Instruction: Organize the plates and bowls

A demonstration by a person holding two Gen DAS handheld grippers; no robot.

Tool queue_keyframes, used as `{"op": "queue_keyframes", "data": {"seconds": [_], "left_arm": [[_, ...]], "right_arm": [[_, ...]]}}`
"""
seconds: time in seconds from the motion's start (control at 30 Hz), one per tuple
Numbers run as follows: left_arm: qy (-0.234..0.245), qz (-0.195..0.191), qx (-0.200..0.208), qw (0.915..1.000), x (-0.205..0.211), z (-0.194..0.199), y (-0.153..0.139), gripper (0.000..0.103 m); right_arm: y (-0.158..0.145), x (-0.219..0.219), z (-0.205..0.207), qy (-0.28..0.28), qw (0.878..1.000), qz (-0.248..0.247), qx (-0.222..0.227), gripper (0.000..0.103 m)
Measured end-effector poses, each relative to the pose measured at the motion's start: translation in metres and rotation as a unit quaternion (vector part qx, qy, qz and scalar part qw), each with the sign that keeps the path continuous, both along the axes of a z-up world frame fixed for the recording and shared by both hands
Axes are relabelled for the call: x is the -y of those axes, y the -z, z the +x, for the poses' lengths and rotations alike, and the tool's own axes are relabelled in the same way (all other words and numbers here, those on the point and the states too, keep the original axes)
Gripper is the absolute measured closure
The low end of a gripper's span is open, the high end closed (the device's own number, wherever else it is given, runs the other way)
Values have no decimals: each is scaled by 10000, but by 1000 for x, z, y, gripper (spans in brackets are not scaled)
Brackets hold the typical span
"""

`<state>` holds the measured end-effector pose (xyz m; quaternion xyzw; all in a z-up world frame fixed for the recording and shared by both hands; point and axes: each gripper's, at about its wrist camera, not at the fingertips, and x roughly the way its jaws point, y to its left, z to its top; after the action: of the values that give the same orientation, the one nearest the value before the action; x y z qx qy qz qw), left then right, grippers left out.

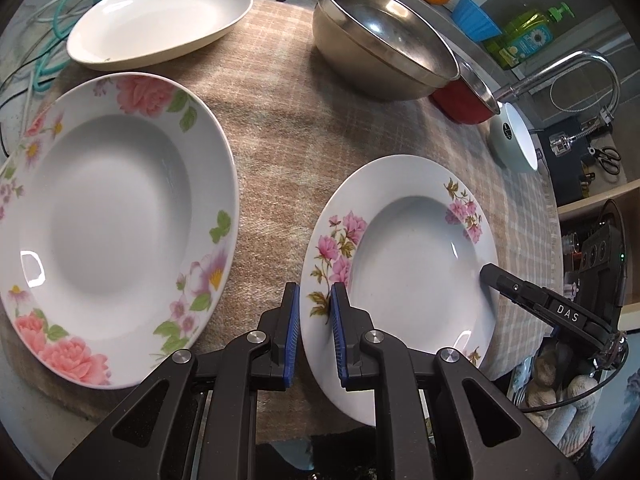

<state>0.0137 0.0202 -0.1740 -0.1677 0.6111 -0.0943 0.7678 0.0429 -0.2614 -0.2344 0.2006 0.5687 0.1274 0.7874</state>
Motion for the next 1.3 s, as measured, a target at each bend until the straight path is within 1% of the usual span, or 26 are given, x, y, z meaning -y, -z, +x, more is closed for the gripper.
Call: {"op": "queue_keyframes", "data": {"seconds": [0.3,0.4,0.47,0.53,0.6,0.67,0.9,1.07,1.3], "left_arm": [[19,2,10,10000,2,-2,0,89],[18,-16,12,10000,1,-2,0,89],[31,88,73,9999,2,-3,-2,89],[12,178,116,9998,0,-3,-4,89],[-6,185,139,9997,-2,-3,-5,89],[-13,244,187,9995,-5,-4,-8,89],[-28,304,357,9989,-10,-6,-20,89],[-42,272,437,9987,-15,-7,-27,89],[-169,367,602,9974,-27,-11,-38,89]], "right_arm": [[0,1,-6,-13,10000,-62,0,82],[-1,-3,-5,-32,9998,-206,34,82],[-3,-5,-7,-38,9994,-330,69,82],[-7,-7,-9,-1,9984,-551,158,82],[-11,-8,-10,22,9968,-757,248,79],[-15,-8,-11,53,9947,-965,353,71],[-39,-13,-16,53,9858,-1495,764,69],[-52,-24,-18,-41,9816,-1640,977,68],[-64,-45,-14,-198,9782,-1710,1161,67]]}}
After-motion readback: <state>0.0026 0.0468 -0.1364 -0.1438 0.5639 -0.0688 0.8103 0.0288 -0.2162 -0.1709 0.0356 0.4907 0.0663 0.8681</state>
